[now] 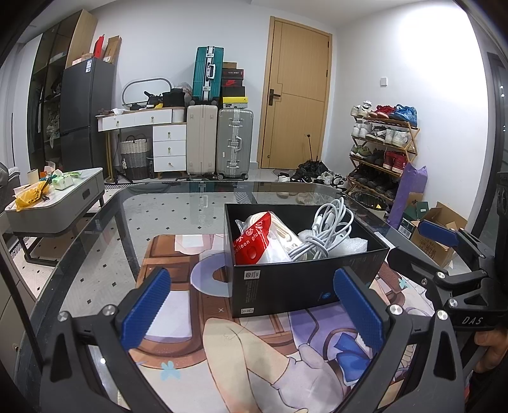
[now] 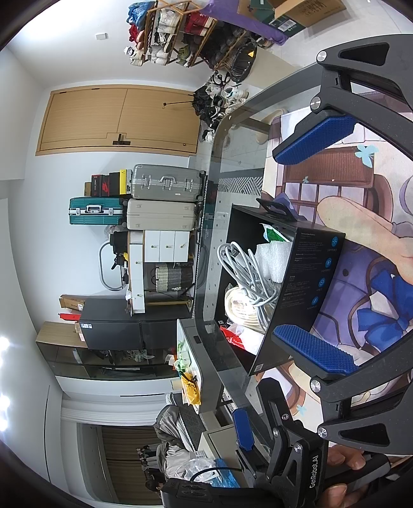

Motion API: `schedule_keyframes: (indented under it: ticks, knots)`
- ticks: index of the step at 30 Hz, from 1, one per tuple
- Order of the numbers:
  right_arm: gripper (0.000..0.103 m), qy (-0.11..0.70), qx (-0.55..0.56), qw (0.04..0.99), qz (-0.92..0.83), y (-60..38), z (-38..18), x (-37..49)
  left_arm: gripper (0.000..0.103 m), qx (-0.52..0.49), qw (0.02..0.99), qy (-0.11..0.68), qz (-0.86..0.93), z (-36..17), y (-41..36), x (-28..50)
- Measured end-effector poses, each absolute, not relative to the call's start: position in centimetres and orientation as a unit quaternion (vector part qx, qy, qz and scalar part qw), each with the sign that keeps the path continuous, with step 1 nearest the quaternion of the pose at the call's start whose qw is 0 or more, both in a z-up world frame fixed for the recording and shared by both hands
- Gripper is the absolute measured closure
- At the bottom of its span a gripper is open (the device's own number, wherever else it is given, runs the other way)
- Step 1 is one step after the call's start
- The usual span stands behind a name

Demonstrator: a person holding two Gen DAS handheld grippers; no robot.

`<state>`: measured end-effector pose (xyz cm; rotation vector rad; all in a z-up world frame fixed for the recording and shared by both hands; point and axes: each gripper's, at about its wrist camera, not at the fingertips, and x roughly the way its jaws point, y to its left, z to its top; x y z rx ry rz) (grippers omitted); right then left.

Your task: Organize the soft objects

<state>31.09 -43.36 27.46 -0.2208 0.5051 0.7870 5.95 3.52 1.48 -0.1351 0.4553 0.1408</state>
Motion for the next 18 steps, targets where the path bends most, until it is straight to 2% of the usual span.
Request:
schedule_keyframes:
  ticks: [18]
  knots:
    - [0.001,0.242,-0.107,0.887,0.379,-43.44,27.48,31.08,0.0,-0.065,0.97,0.222,0.071,1.86,3.48,5.8]
